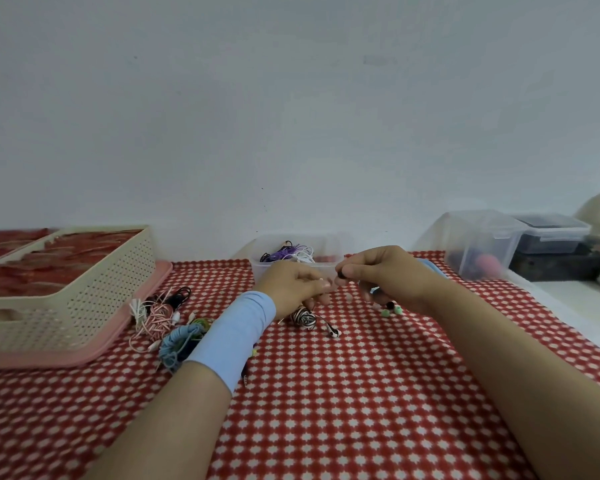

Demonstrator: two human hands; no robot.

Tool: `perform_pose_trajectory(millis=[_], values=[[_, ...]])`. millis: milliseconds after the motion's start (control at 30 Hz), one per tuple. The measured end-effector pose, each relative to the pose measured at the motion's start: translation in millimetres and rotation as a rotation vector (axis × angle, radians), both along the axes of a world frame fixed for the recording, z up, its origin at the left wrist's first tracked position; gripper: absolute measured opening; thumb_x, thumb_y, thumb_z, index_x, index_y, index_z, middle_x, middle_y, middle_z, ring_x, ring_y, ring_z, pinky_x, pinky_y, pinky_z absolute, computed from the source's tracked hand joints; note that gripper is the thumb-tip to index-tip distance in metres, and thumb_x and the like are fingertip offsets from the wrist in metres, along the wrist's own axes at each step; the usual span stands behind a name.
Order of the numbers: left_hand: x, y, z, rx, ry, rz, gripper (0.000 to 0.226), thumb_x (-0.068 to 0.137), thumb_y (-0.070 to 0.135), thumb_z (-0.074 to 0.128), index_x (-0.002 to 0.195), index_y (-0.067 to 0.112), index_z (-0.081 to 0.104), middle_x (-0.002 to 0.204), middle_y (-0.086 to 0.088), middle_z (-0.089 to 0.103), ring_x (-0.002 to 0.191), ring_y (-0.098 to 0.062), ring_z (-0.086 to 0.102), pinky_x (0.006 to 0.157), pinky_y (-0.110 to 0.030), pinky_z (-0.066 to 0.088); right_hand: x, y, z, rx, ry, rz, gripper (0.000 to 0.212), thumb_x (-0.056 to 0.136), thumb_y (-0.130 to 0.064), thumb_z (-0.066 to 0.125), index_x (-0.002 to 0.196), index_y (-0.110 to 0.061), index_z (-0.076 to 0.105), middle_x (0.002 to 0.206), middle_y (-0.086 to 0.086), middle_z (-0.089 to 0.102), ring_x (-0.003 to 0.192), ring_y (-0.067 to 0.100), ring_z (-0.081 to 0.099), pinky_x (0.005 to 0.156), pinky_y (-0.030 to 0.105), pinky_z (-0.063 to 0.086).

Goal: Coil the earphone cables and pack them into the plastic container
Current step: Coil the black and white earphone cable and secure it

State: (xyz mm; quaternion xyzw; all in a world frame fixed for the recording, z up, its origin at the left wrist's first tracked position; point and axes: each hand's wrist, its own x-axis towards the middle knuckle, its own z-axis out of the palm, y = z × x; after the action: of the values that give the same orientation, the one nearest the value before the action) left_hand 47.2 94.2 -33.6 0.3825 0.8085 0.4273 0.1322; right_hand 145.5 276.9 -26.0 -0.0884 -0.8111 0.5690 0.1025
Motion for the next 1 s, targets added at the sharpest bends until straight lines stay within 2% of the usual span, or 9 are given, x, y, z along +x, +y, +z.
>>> perform_pose_trajectory(millis=[133,267,367,433,500,567,667,800,1000], values=[[-4.8,-1.7,-0.2,0.006,0.0,0.005,0.019,0.096,0.029,0.06,0.091,0.024,0.078,0.087,0.004,0.075,0.066,0.0,0.06,0.075,-0.021,0.047,-2.2,-2.2,-2.9,-0.091,-0.011,0.052,0.017,0.1,-0.017,0.062,0.104,-0.006,0.074,0.086,0.003,0.076,0.051,0.013,0.052,0.043,0.023,0.033],[-7.2,-1.6,-1.0,0.064,-0.048,-0.017,0.025,0.098,0.015,0.056,0.115,0.024,0.072,0.079,0.002,0.068,0.066,0.001,0.059,0.075,-0.017,0.048,-4.5,-6.0,-4.1,-0.044,-0.01,0.058,0.019,0.097,-0.019,0.067,0.105,-0.005,0.077,0.102,0.016,0.077,0.054,0.015,0.053,0.042,0.02,0.034],[-8.0,-2.2,-1.9,0.144,-0.081,0.016,0.026,0.095,0.011,0.061,0.114,0.026,0.072,0.074,0.001,0.066,0.059,0.005,0.058,0.065,-0.009,0.046,-5.8,-8.7,-4.2,-0.026,0.027,0.016,0.015,0.096,-0.019,0.068,0.098,-0.008,0.079,0.101,0.014,0.077,0.054,0.014,0.054,0.043,0.021,0.034],[-8.3,-2.1,-2.6,0.155,-0.104,0.033,0.025,0.093,0.013,0.064,0.115,0.022,0.072,0.077,-0.001,0.07,0.059,0.004,0.06,0.063,-0.01,0.047,-6.0,-11.6,-3.9,-0.054,0.041,0.007,0.014,0.098,-0.017,0.066,0.095,-0.01,0.077,0.103,0.007,0.078,0.054,0.015,0.053,0.043,0.021,0.034],[-9.3,-1.3,-3.3,0.141,-0.101,0.046,0.025,0.092,0.015,0.066,0.115,0.021,0.072,0.087,-0.008,0.075,0.064,-0.001,0.062,0.066,-0.015,0.048,-5.7,-14.3,-3.2,-0.099,0.05,0.009,0.014,0.099,-0.015,0.064,0.095,-0.009,0.076,0.094,-0.009,0.078,0.054,0.017,0.052,0.042,0.02,0.032],[-9.7,-0.6,-3.9,0.128,-0.089,0.055,0.025,0.091,0.017,0.067,0.115,0.022,0.072,0.095,-0.011,0.075,0.069,-0.005,0.064,0.07,-0.019,0.05,-5.3,-15.9,-1.9,-0.123,0.05,0.01,0.014,0.099,-0.014,0.063,0.097,-0.007,0.075,0.084,-0.015,0.076,0.055,0.017,0.052,0.041,0.02,0.031],[-9.5,0.2,-3.6,0.137,-0.098,0.067,0.023,0.09,0.017,0.068,0.113,0.021,0.072,0.087,-0.007,0.075,0.068,-0.005,0.063,0.069,-0.02,0.052,-4.6,-16.0,-1.6,-0.107,0.036,0.01,0.016,0.1,-0.016,0.063,0.096,-0.008,0.075,0.085,-0.017,0.076,0.055,0.016,0.052,0.042,0.02,0.032],[-10.3,1.4,-5.0,0.165,-0.167,0.064,0.023,0.091,0.018,0.068,0.113,0.02,0.072,0.075,-0.001,0.07,0.07,-0.01,0.062,0.073,-0.024,0.054,-4.8,-16.4,-3.1,-0.102,0.035,0.023,0.017,0.099,-0.018,0.063,0.097,-0.007,0.076,0.087,-0.013,0.077,0.054,0.014,0.054,0.042,0.019,0.035],[-11.3,1.2,-8.8,0.19,-0.201,0.058,0.014,0.092,0.025,0.067,0.104,0.026,0.075,0.07,0.004,0.069,0.069,-0.012,0.059,0.074,-0.026,0.054,-5.2,-16.5,-4.1,-0.064,0.072,0.001,0.016,0.098,-0.019,0.066,0.097,-0.007,0.077,0.089,0.007,0.078,0.054,0.013,0.057,0.042,0.02,0.039]])
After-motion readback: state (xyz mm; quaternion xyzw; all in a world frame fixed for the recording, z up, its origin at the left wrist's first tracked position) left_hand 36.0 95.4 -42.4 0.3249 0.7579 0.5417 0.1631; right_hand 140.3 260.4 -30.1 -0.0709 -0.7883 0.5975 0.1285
